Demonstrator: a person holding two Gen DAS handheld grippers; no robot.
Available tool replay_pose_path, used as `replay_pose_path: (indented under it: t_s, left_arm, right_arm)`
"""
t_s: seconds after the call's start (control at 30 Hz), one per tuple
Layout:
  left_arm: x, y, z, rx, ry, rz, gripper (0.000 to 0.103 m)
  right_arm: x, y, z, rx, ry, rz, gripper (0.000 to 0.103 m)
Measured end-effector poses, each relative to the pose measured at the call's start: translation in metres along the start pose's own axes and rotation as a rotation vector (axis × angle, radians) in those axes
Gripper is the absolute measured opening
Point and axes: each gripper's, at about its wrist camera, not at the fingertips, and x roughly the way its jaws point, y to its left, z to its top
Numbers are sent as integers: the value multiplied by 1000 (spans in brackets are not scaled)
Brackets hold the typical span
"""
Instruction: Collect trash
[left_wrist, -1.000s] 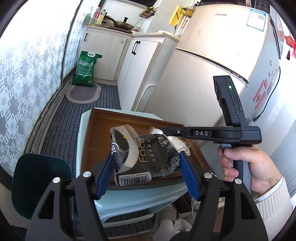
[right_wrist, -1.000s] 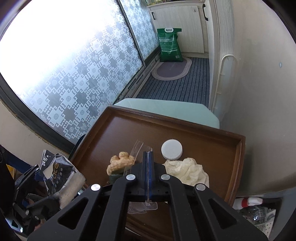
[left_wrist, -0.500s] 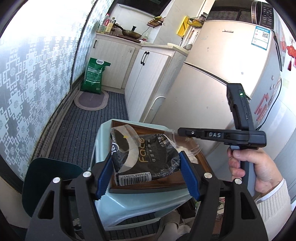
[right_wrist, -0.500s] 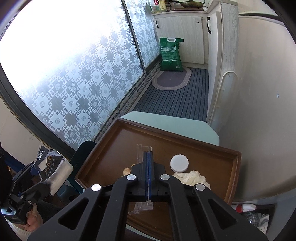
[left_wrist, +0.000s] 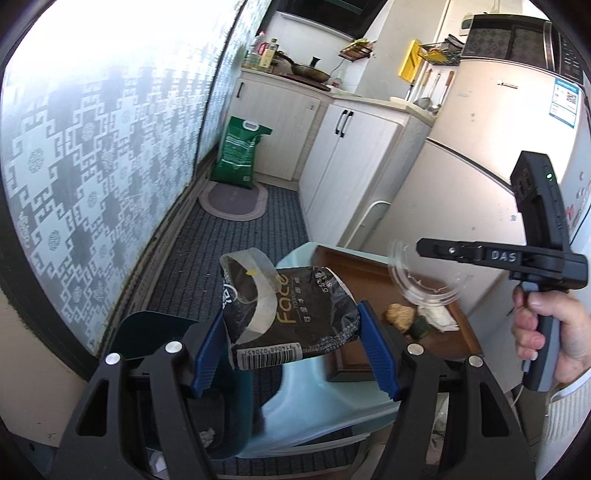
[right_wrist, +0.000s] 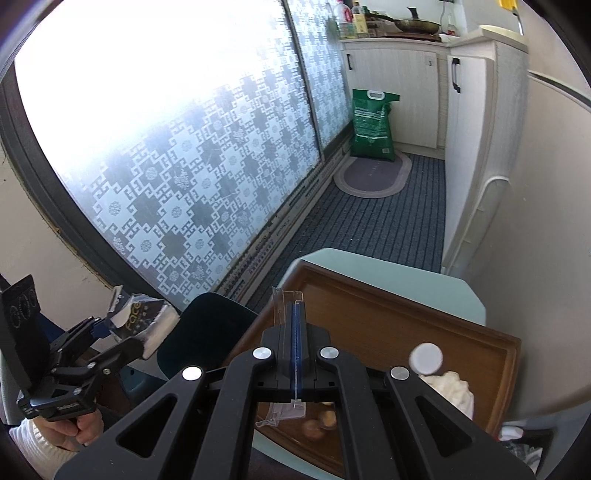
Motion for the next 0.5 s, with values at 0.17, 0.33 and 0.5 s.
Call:
replay_pose_path:
  t_s: [0.17, 0.33, 0.5]
  left_arm:
    - [0, 29, -4, -17, 17, 43, 71]
    - [2, 55, -9, -32, 41, 78, 71]
    - [11, 82, -17, -44, 85, 114, 71]
  right_arm:
    - [10, 25, 7, -27, 0, 31, 0]
    - [23, 49, 12, -42, 4, 60, 0]
    - [38, 74, 12, -75, 26, 75, 0]
